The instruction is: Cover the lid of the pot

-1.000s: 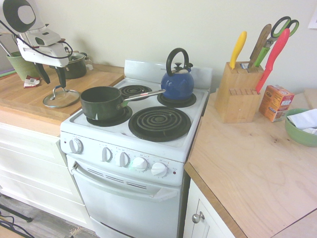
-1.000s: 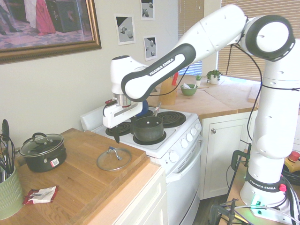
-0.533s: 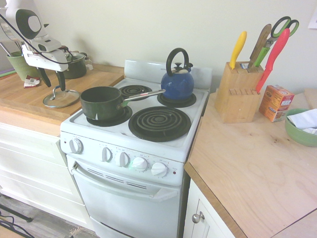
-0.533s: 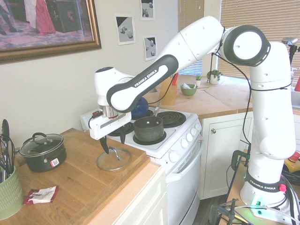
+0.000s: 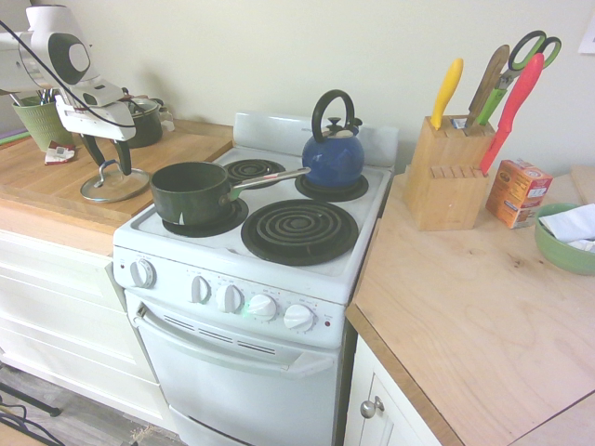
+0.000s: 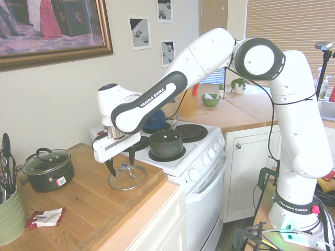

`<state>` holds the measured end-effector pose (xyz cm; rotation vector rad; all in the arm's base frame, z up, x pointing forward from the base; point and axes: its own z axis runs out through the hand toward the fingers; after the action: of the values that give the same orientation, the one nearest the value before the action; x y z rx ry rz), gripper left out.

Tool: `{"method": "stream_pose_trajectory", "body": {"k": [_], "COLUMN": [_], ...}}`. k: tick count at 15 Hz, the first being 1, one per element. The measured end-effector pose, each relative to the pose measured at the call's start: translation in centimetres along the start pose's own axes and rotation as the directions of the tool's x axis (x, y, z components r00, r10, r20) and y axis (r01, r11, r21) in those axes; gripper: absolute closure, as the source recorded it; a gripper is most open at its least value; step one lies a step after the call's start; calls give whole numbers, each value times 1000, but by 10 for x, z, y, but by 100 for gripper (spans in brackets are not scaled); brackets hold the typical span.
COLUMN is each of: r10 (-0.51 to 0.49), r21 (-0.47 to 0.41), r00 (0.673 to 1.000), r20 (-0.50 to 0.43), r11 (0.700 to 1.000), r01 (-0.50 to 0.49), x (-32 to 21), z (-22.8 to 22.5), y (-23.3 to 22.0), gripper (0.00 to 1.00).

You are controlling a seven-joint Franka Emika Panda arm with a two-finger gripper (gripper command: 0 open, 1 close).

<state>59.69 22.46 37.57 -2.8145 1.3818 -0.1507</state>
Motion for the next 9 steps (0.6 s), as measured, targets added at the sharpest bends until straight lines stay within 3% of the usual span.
{"method": "stream_pose_trajectory", "body": {"k": [9], "r10": [-2], "r21": [-35], "r00": [1000], "r20": [9], "r11": [999], "r01": [3], "x": [-7], "z": [3], "y": [2], "gripper": [100]}}
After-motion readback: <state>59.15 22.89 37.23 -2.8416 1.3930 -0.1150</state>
